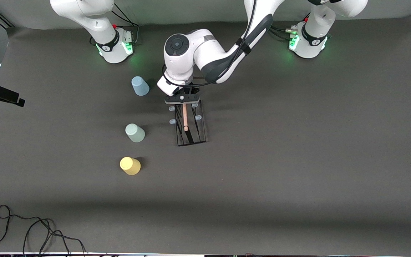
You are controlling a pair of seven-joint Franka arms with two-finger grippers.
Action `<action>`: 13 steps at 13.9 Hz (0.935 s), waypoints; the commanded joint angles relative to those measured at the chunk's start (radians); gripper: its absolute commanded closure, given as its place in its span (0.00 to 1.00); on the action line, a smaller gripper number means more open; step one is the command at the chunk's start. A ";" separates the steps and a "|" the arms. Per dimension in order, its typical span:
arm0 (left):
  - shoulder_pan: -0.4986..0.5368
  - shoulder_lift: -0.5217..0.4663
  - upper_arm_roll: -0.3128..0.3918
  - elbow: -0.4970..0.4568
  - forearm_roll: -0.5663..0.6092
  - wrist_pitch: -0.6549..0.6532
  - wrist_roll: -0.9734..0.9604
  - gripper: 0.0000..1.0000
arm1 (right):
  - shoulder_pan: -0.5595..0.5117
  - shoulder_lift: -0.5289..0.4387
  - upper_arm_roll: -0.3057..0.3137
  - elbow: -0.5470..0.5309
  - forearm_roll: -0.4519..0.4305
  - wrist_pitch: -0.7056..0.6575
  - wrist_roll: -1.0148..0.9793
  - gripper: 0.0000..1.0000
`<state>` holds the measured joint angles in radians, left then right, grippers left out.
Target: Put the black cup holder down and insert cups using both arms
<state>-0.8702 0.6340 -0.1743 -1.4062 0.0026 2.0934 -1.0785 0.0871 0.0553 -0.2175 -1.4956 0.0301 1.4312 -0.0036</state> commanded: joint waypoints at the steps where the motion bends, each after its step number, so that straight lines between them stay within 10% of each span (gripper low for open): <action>1: -0.015 0.013 0.010 0.038 0.017 0.020 -0.012 0.74 | 0.008 -0.002 0.009 -0.015 -0.009 -0.002 -0.003 0.00; 2: -0.015 0.016 0.010 0.038 0.017 0.025 -0.011 0.66 | 0.010 -0.002 0.012 -0.018 -0.007 0.005 -0.001 0.00; 4: -0.013 0.010 0.010 0.038 0.031 0.025 -0.008 0.09 | 0.058 -0.002 0.012 -0.034 -0.004 0.015 0.078 0.00; 5: -0.009 0.003 0.012 0.038 0.042 0.023 -0.011 0.01 | 0.084 -0.006 0.012 -0.061 -0.004 0.043 0.144 0.00; 13: 0.255 -0.314 0.019 -0.013 0.033 -0.303 0.137 0.01 | 0.270 -0.052 0.012 -0.486 -0.003 0.504 0.353 0.00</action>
<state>-0.6983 0.4356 -0.1468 -1.3513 0.0329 1.8553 -1.0281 0.3373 0.0595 -0.2008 -1.8371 0.0311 1.8170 0.3081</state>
